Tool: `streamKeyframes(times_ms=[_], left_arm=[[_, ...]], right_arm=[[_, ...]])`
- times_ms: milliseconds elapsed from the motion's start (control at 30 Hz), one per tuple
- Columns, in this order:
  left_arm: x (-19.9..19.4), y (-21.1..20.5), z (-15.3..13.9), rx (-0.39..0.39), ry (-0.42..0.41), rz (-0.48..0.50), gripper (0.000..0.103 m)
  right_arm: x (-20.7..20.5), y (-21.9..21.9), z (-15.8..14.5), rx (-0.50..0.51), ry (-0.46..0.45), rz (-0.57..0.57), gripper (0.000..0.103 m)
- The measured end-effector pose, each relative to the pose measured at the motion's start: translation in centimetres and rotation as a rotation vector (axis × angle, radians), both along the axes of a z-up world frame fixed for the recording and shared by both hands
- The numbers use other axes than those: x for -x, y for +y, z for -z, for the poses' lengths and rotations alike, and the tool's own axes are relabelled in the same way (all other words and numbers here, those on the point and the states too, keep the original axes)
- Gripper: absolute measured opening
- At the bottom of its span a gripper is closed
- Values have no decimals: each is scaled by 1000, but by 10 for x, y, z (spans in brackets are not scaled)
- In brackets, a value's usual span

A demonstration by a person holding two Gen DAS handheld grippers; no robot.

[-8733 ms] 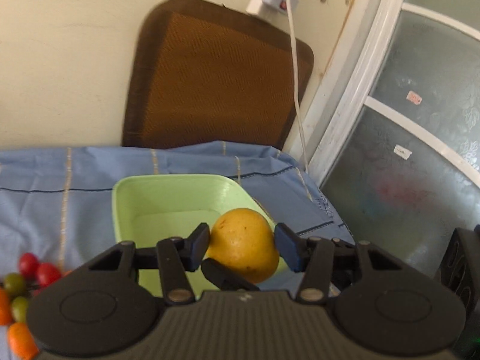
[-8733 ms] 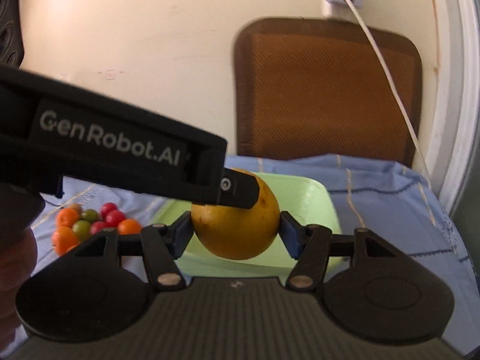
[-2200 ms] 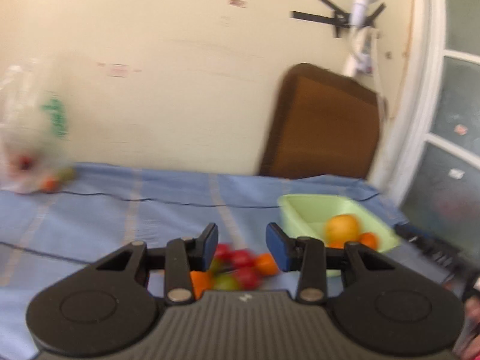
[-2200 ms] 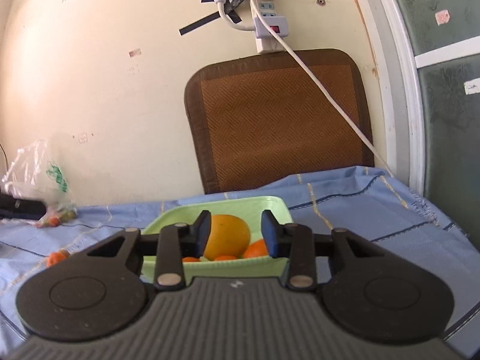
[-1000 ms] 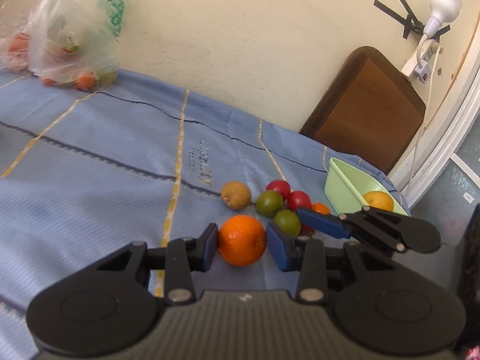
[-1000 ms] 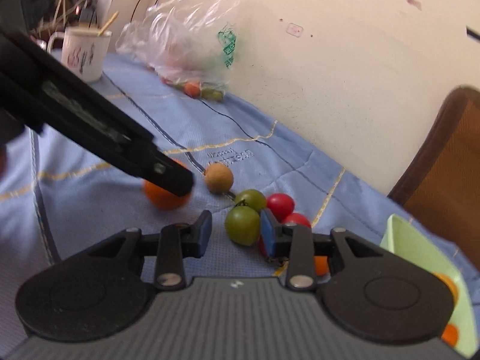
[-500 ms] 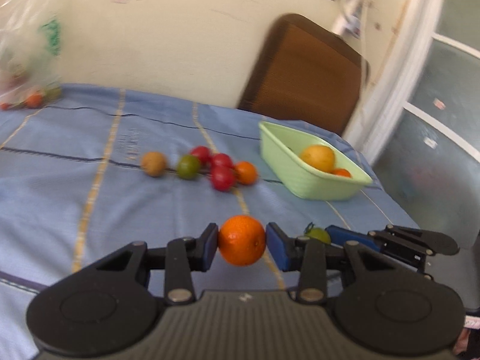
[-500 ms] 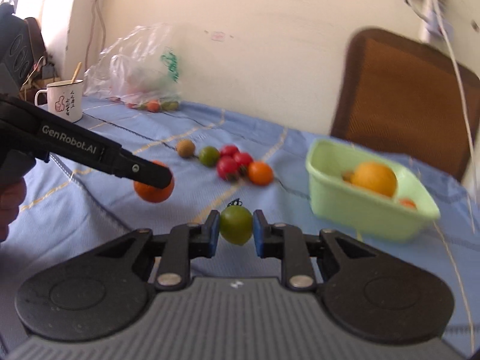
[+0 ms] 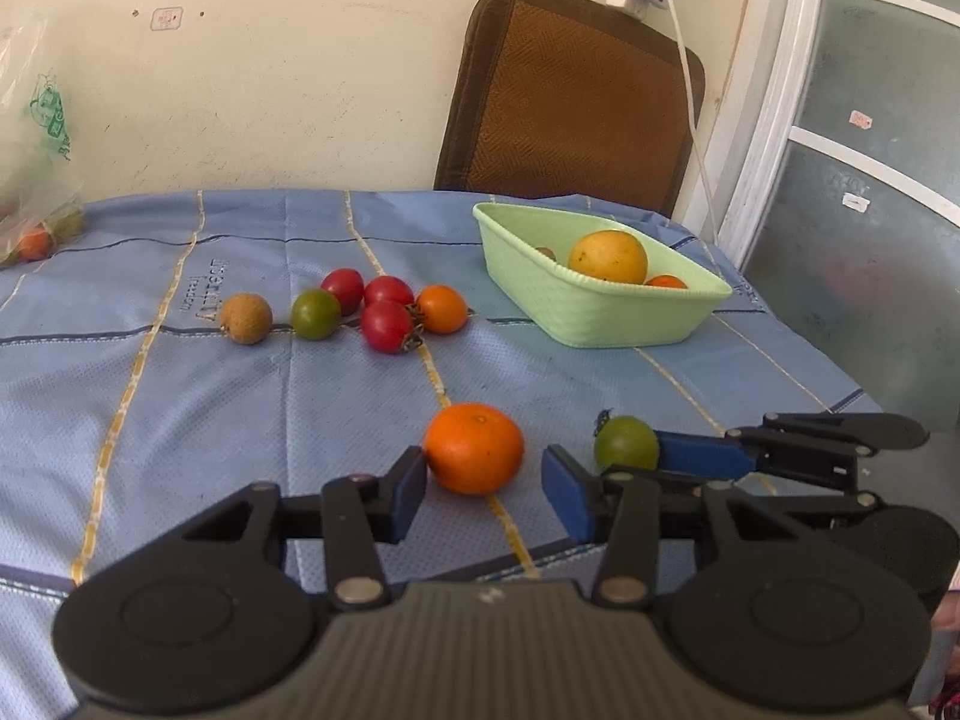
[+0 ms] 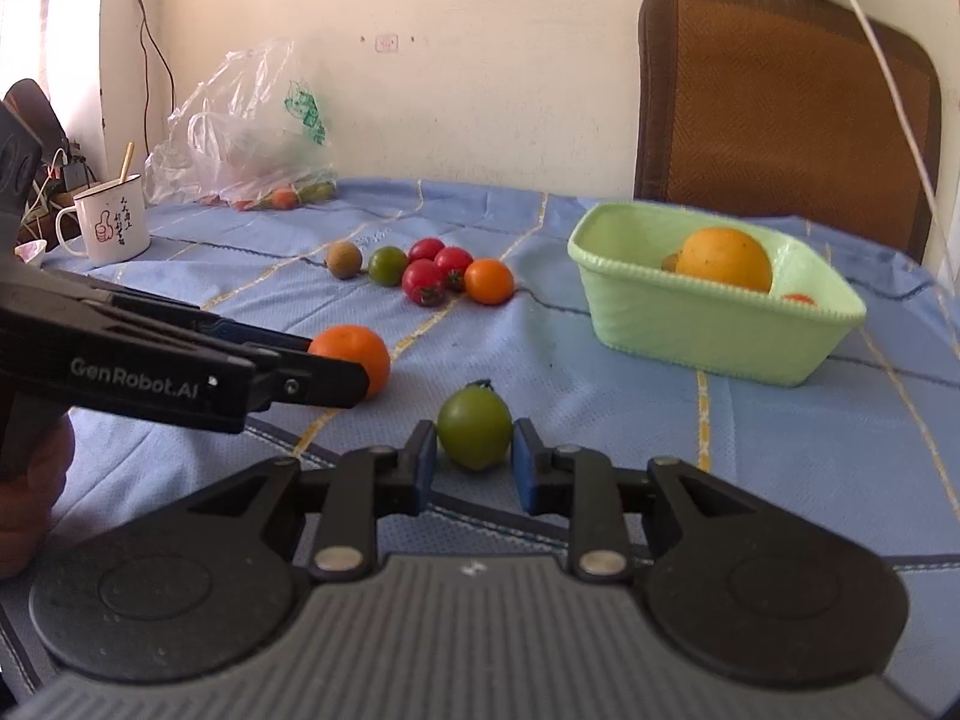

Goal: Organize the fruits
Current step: 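Lower the orange and green tomato into the dish and open both grippers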

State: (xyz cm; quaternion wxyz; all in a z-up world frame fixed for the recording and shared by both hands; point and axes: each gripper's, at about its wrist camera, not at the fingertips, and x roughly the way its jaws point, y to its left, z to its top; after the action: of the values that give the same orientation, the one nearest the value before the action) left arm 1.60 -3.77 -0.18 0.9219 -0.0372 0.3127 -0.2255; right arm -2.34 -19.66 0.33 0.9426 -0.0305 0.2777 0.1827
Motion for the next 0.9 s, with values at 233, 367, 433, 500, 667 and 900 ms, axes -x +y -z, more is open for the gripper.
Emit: streamKeyframes(times_ms=[233, 367, 433, 500, 667, 900], left_arm=[[-11, -6, -5, -4, -7, 10, 36], [-17, -13, -5, -23, 4, 8, 41], [-21, -16, -4, -25, 16, 15, 41], [-23, -18, -3, -33, 18, 13, 41], [-27, -11, -3, -8, 36, 9, 38], [-45, -22, -31, 75, 22, 57, 38]], right_arm=[[-5, -22, -2, -146, 28, 26, 24], [-11, -26, -1, -173, 49, 19, 27], [-14, -25, -2, -165, 54, 12, 30], [-19, -21, -3, -148, 48, -3, 30], [-28, -21, -2, -156, 60, -18, 28], [-17, -50, -15, -264, -120, 92, 28]])
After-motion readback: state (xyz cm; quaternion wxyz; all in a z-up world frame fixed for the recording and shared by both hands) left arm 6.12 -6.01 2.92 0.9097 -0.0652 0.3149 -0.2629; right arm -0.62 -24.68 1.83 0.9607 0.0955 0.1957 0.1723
